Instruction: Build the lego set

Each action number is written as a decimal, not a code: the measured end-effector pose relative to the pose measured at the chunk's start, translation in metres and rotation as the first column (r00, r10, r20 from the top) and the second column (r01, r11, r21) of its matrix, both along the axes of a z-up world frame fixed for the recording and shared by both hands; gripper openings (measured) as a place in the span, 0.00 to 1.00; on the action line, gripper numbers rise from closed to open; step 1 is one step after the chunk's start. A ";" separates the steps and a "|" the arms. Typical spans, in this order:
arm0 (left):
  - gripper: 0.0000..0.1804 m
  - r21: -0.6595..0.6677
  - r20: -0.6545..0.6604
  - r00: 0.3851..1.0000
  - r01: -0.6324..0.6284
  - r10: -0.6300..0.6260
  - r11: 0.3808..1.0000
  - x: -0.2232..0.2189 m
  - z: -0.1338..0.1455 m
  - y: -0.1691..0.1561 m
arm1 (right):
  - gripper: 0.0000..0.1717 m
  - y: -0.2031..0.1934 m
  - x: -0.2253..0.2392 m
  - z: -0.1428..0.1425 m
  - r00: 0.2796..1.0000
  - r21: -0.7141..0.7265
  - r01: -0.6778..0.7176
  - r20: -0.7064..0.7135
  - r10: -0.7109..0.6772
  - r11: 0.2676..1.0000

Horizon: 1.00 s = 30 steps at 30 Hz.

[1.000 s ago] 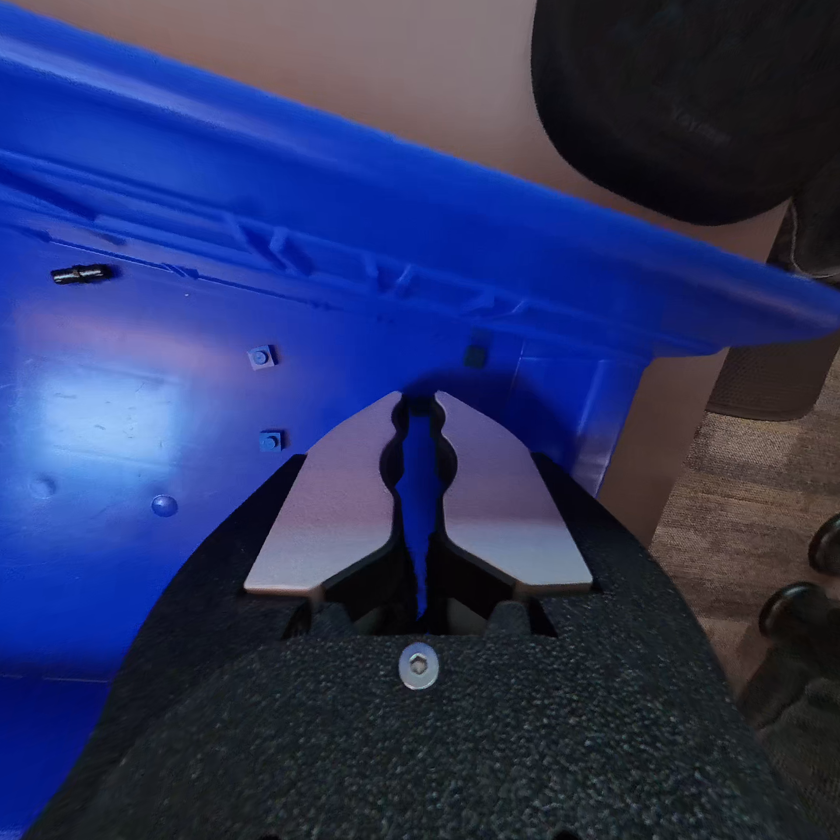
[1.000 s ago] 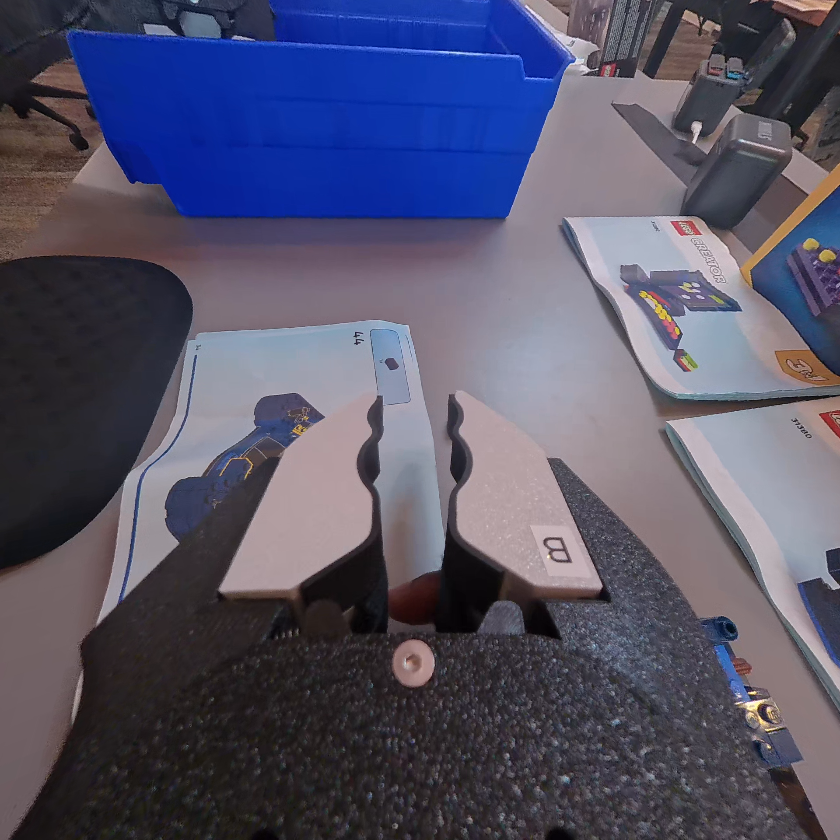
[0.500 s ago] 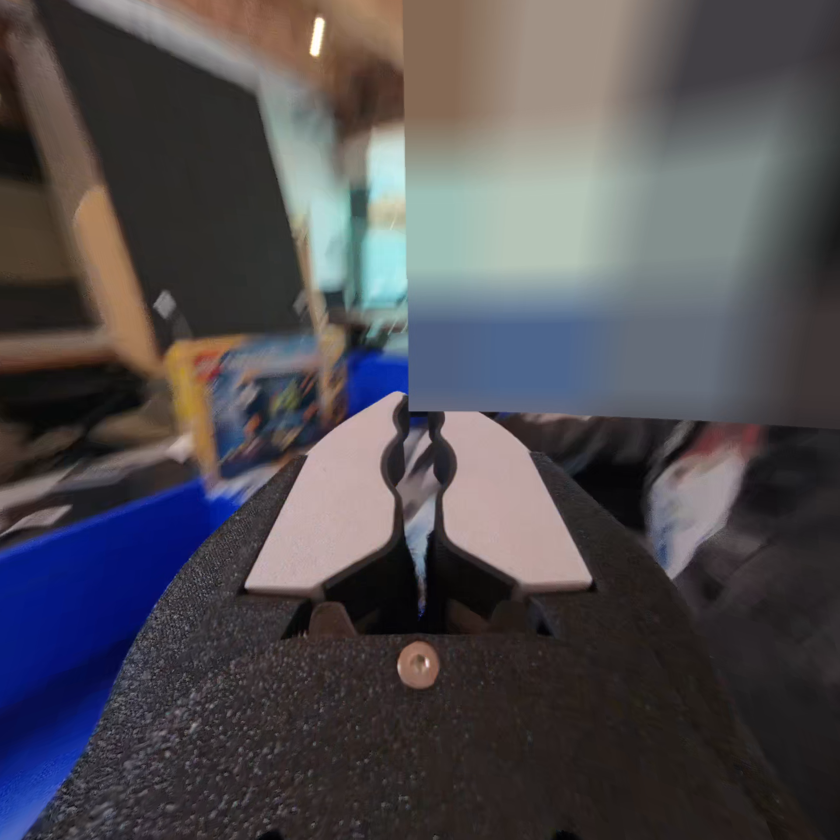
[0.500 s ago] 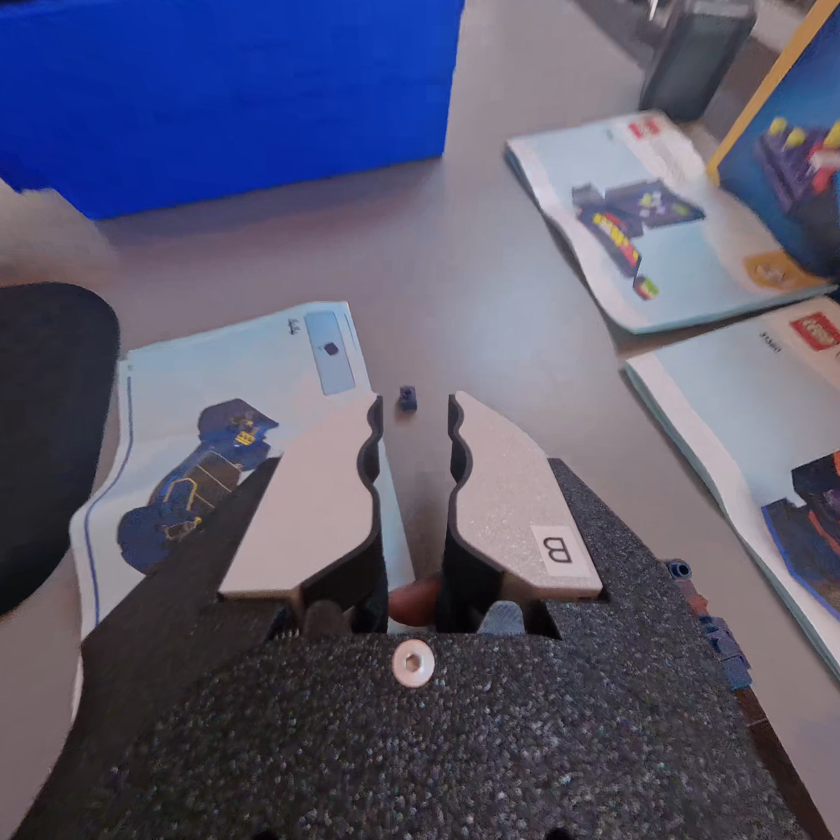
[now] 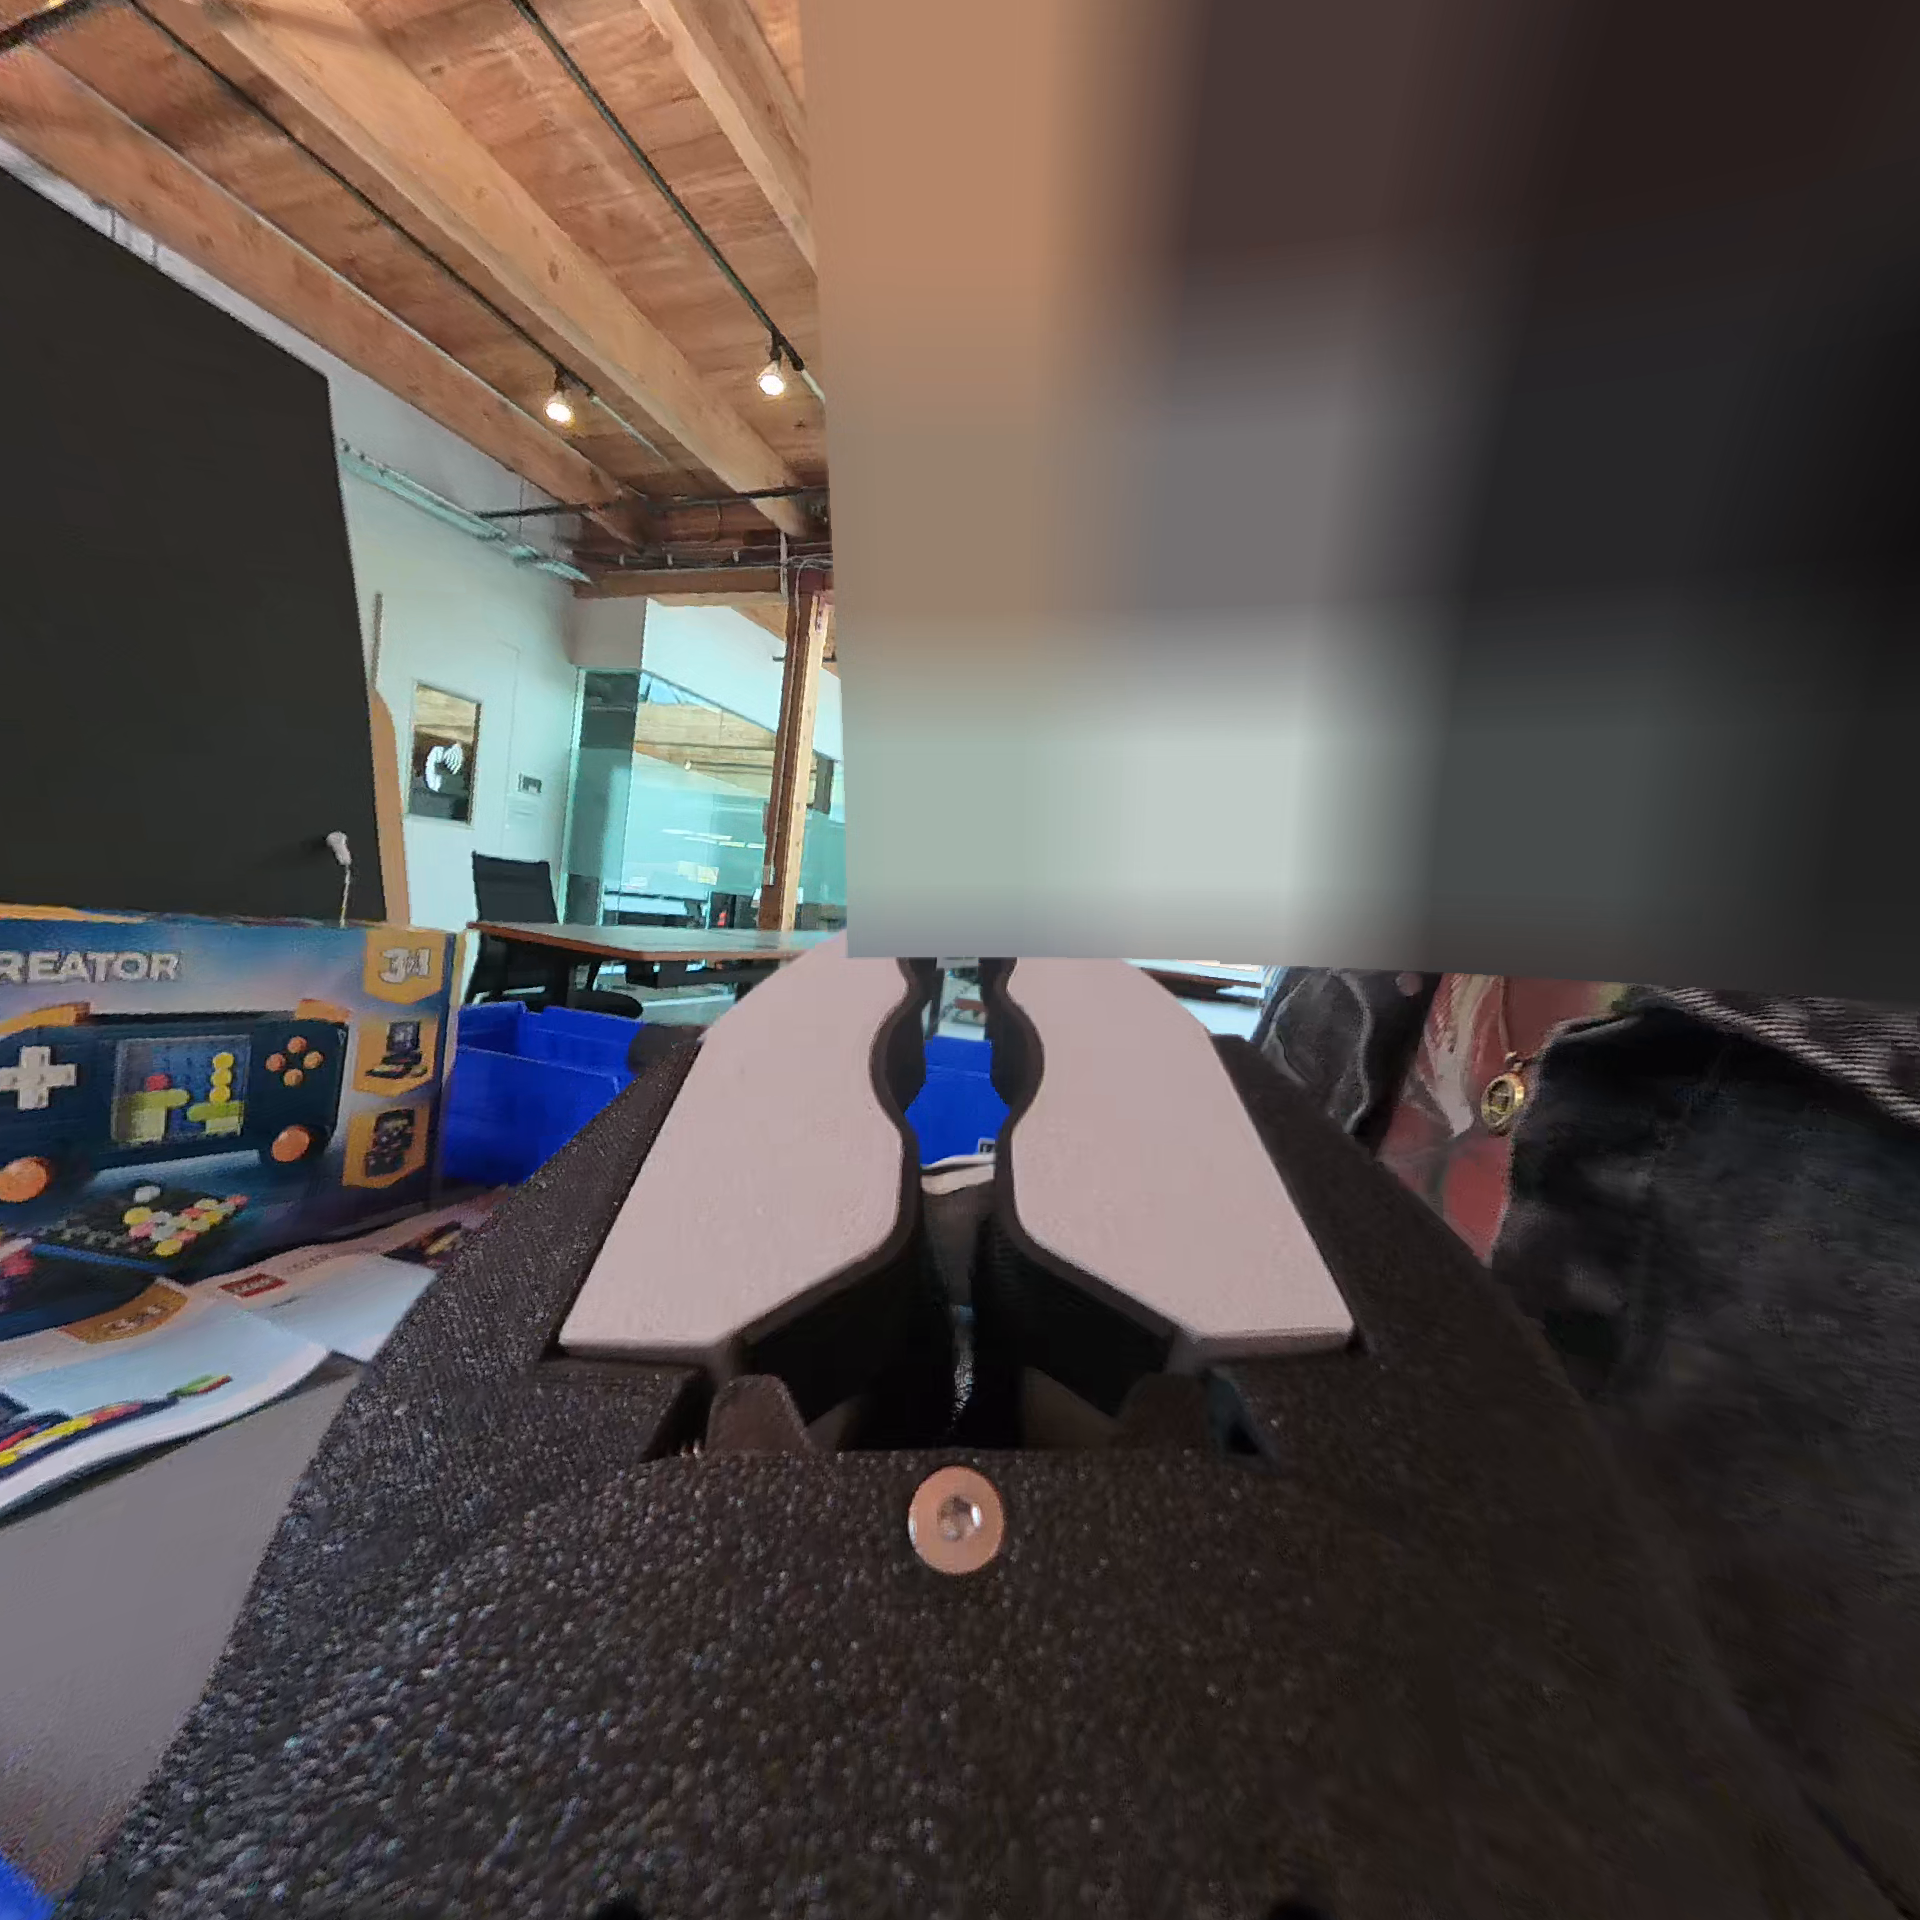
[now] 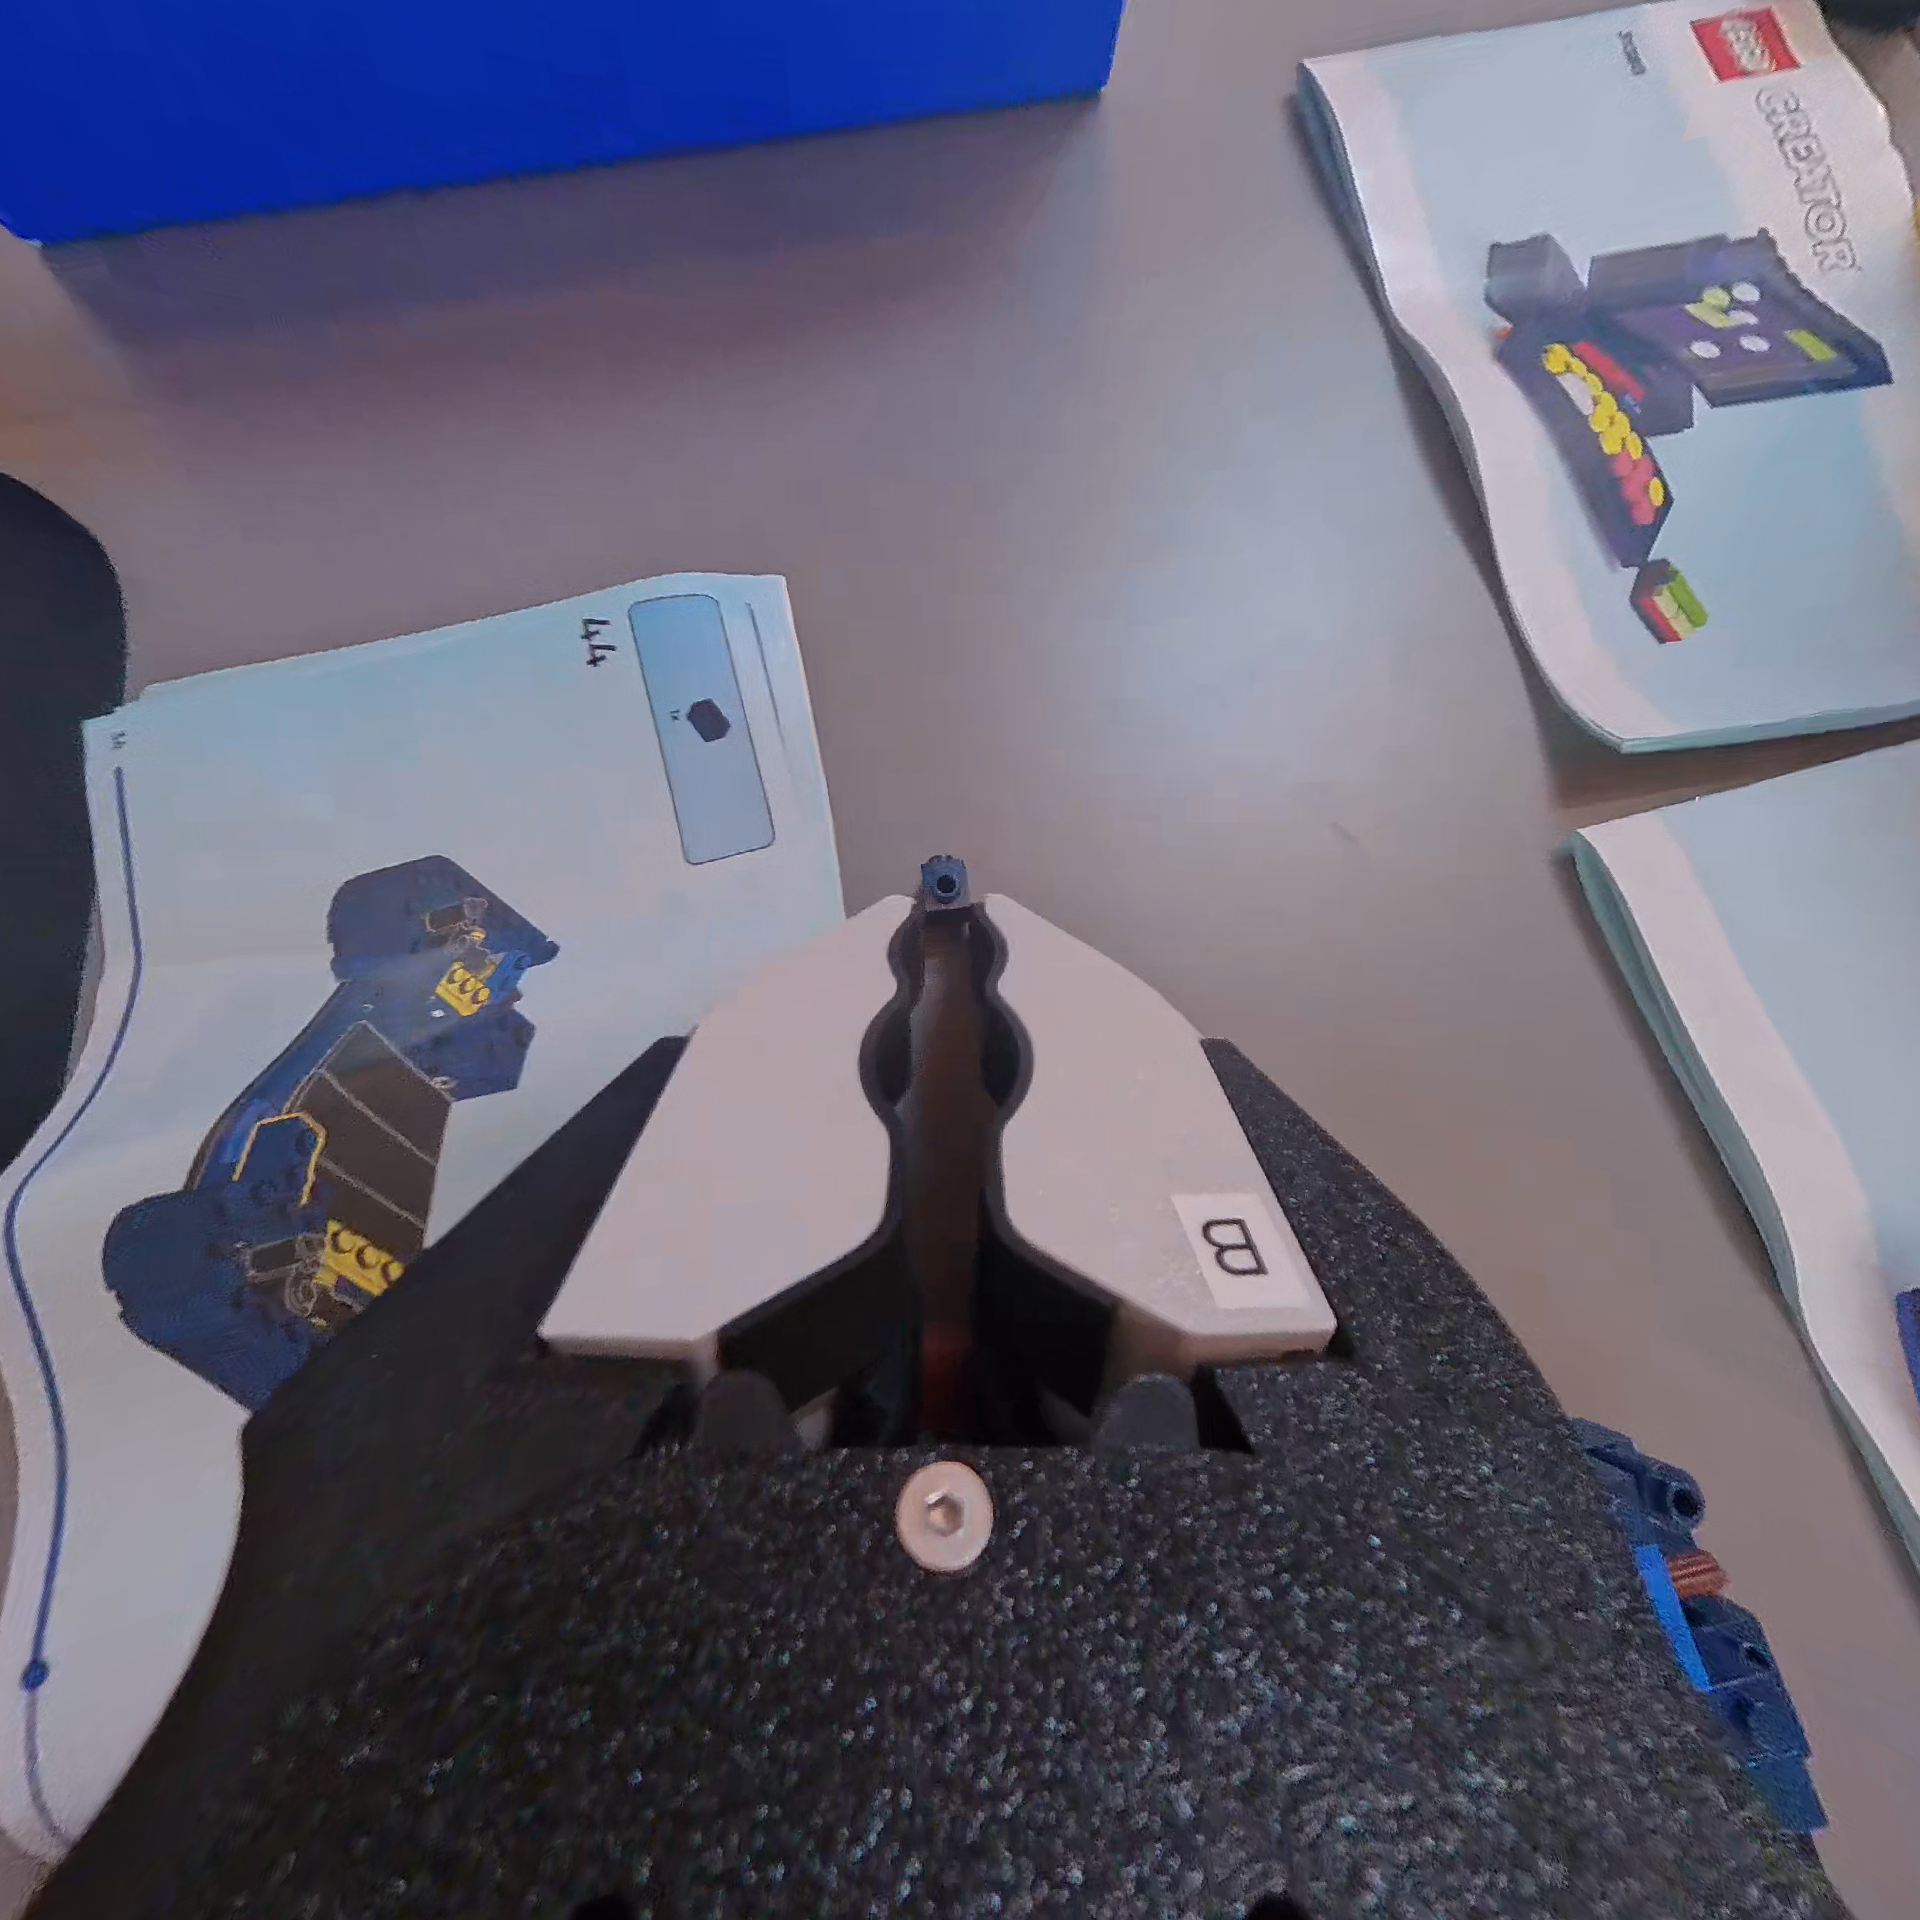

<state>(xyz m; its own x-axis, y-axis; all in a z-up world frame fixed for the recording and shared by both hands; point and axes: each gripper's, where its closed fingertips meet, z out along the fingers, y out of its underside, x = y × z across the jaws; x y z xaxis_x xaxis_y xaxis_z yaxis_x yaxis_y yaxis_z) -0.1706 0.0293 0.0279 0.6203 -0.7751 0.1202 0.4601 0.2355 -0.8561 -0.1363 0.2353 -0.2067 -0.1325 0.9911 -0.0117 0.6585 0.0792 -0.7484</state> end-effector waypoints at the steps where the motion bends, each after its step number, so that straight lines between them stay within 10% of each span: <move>1: 0.03 -0.021 -0.015 1.000 -0.012 0.012 1.000 0.004 -0.004 0.006 | 0.04 -0.002 0.000 0.005 1.000 -0.005 -0.019 -0.023 0.019 1.000; 11: 0.04 -0.243 -0.192 0.981 -0.032 -0.016 0.970 0.057 -0.055 0.069 | 0.04 -0.044 0.047 0.094 0.913 -0.209 -0.233 -0.384 0.140 0.950; 30: 0.04 -0.361 -0.296 0.902 0.200 -0.315 0.911 0.122 -0.108 0.133 | 0.04 -0.053 0.116 0.086 0.879 -0.342 -0.193 -0.477 0.007 0.920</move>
<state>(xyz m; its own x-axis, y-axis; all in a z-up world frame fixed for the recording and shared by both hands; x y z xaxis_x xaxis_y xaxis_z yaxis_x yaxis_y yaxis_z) -0.0487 0.1622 -0.0799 0.4503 -0.8697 0.2023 0.1341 -0.1581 -0.9783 -0.0207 0.1822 -0.1211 -0.3127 0.9059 -0.2855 0.2366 -0.2168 -0.9471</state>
